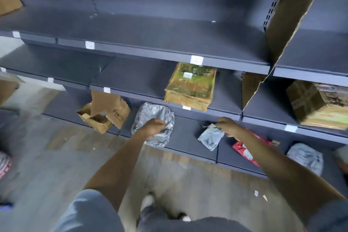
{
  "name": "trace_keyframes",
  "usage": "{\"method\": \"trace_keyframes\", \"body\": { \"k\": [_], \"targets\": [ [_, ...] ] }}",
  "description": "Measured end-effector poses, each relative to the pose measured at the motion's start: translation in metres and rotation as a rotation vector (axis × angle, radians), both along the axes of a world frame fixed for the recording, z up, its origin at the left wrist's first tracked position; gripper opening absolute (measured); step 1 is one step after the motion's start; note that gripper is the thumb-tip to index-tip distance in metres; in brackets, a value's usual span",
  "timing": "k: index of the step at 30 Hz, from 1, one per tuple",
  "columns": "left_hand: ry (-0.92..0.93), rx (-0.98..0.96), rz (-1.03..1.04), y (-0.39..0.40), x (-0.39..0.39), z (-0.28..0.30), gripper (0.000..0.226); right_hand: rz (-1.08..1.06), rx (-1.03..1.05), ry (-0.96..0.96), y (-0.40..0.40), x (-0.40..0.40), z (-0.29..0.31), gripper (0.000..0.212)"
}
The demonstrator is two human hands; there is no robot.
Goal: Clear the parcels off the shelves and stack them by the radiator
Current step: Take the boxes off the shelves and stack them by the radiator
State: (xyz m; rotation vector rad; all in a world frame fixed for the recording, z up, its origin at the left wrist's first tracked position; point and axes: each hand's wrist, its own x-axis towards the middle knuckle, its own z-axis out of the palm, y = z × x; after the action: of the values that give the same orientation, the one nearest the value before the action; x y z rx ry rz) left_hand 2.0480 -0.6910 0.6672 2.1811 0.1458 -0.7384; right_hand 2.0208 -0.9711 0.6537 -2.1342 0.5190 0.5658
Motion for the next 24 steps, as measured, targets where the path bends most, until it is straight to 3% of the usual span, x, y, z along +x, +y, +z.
{"method": "trace_keyframes", "body": {
  "k": [2,5,7,10,13,15,20,24],
  "targets": [
    [0.017,-0.053,0.018,-0.006,0.027,-0.011,0.011,-0.070,0.029,0.006,-0.005,0.010,-0.004,0.009],
    [-0.086,0.078,-0.083,-0.017,0.071,-0.026,0.028,-0.073,0.019,0.049,-0.008,0.031,-0.011,0.033],
    [-0.252,0.221,-0.201,-0.022,0.102,-0.037,0.035,-0.137,0.006,0.064,-0.008,0.050,-0.014,0.039],
    [-0.430,0.285,-0.326,-0.028,0.149,-0.050,0.045,-0.288,0.024,0.074,-0.003,0.084,-0.020,0.042],
    [-0.448,0.195,-0.179,-0.033,0.191,-0.055,0.055,-0.373,0.035,0.079,0.011,0.116,-0.027,0.043],
    [-0.326,0.151,-0.073,-0.039,0.216,-0.055,0.062,-0.429,0.052,0.025,0.021,0.134,-0.032,0.038],
    [0.192,-0.091,0.054,-0.047,0.250,-0.070,0.068,-0.659,0.170,0.012,0.037,0.155,-0.042,0.035],
    [0.396,-0.258,0.105,-0.036,0.254,-0.091,0.080,-0.857,0.333,0.039,0.044,0.150,-0.049,0.039]
  ]
}}
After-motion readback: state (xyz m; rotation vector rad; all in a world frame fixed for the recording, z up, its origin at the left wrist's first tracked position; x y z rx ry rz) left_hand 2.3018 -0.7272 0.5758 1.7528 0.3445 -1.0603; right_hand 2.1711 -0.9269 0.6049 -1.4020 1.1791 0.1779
